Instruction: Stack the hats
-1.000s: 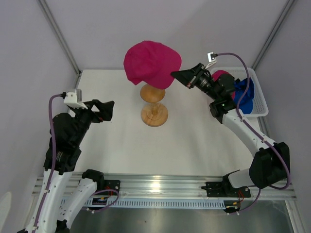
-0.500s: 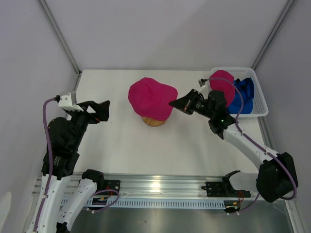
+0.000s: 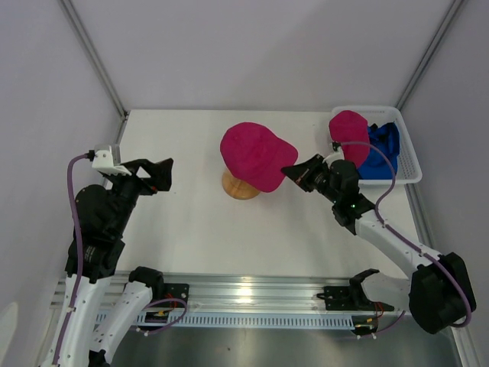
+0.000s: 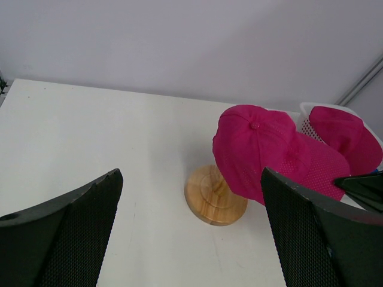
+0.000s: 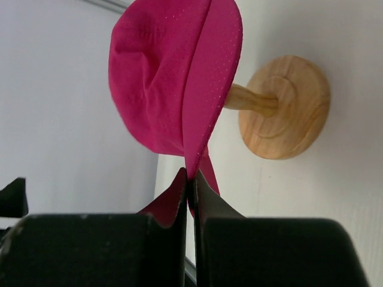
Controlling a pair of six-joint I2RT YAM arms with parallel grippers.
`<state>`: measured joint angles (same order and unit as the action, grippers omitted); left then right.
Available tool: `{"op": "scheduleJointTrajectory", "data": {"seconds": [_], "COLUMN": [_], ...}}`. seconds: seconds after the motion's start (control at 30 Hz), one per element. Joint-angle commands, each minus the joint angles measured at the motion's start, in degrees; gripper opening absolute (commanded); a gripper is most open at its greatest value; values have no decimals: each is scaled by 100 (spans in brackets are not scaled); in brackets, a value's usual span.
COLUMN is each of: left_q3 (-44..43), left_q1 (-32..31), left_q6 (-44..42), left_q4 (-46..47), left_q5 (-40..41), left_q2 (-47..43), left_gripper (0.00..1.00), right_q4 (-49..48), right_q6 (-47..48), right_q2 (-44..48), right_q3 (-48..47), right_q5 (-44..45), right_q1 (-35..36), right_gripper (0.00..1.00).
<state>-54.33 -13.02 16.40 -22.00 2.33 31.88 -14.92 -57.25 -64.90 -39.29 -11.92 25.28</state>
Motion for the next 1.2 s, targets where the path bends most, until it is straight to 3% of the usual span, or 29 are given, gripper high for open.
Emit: {"op": "scheduleJointTrajectory", "data": {"seconds": [0.0, 0.37, 0.47, 0.5, 0.53, 0.6, 0.63, 0.73, 0.77, 0.8, 0.9, 1.03, 1.17], "left_q3": [-8, -17, -25, -17, -25, -25, -25, -60, -52, -52, -61, -61, -69], "left_q1": [-26, -26, -26, -26, -26, -26, -26, -26, -26, -26, -26, -26, -26], "left_q6": [-93, -137, -137, -146, -146, -146, -146, -146, -155, -155, -164, -181, -190], "left_q4": [99, 82, 82, 82, 73, 73, 64, 55, 47, 47, 38, 29, 20], "left_q5": [-127, -101, -127, -136, -136, -145, -145, -162, -162, -171, -189, -189, -189], "left_q2": [29, 64, 82, 90, 99, 134, 143, 178, 178, 187, 213, 249, 319], "left_gripper": [99, 100, 99, 99, 100, 100, 99, 100, 99, 100, 99, 99, 99], "right_q4": [-283, -64, -3, 32, 120, 646, 918, 2061, 2515, 2694, 3117, 3048, 3170], "right_q6": [-154, 74, 214, 258, 337, 749, 925, 1707, 1865, 2172, 2507, 2797, 3027], "right_q2": [-328, -998, -1138, -1165, -1200, -1226, -1192, -1016, -955, -832, -534, -217, -259], "right_q3": [79, 97, 1, -52, -122, -491, -666, -1396, -1563, -1817, -2073, -2109, -2381], "right_q5": [585, 736, 560, 507, 472, 463, 532, 1024, 1426, 1612, 2202, 2352, 3184], "right_q1": [-49, -111, -111, -119, -120, -111, -111, -128, -120, -128, -268, -899, -1532], "right_gripper": [0, 3, 19, 32, 39, 51, 53, 55, 61, 74, 90, 97, 99]}}
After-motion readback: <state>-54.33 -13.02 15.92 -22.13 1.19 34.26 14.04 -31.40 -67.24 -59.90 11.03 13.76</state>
